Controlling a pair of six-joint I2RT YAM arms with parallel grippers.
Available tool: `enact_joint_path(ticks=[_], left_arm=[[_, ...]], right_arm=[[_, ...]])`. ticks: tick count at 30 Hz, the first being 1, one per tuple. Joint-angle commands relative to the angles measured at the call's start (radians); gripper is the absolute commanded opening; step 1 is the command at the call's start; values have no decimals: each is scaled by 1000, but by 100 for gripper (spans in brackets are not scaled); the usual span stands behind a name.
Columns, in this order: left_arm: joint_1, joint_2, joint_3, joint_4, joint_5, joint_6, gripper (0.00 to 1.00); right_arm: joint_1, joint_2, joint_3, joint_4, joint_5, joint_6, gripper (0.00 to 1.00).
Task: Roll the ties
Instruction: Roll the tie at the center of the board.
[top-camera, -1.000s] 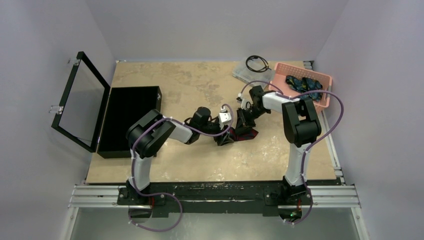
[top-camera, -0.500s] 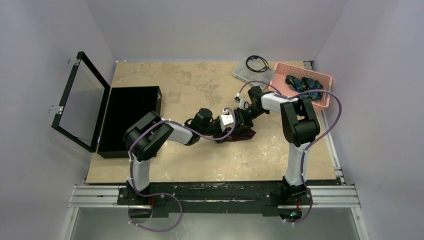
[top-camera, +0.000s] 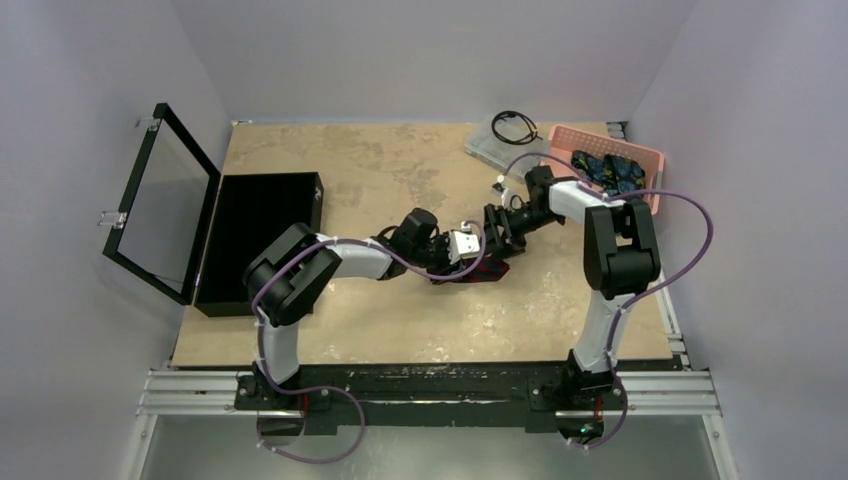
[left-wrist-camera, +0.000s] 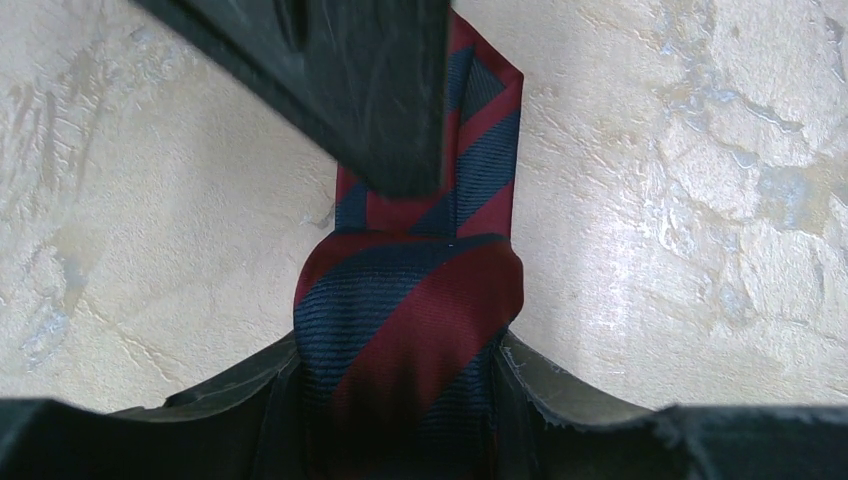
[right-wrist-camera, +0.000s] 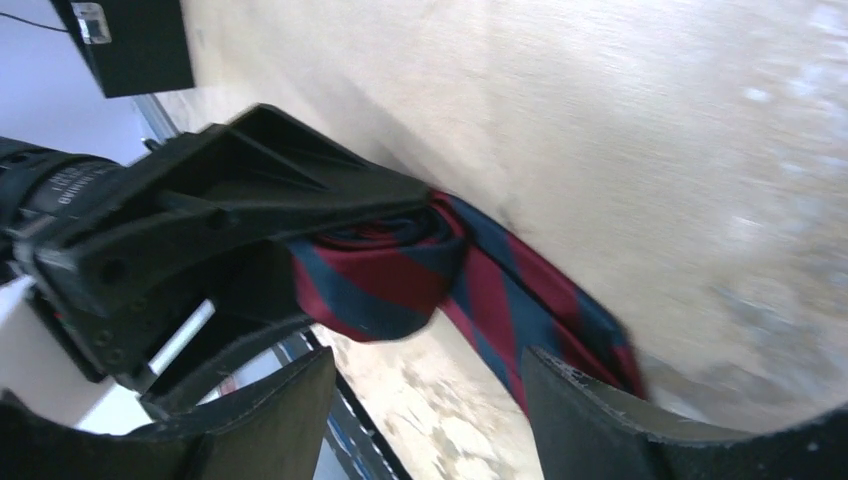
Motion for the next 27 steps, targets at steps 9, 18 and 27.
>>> enact_joint_path(ticks=[9, 18, 27], left_arm=[[1, 54, 10, -262, -77, 35, 27], [42, -23, -88, -3, 110, -121, 57], [36, -1, -60, 231, 208, -186, 63]], right_arm=[[130, 18, -23, 145, 4, 119, 19], [79, 79, -64, 26, 282, -5, 0], [78, 146, -27, 24, 432, 21, 0]])
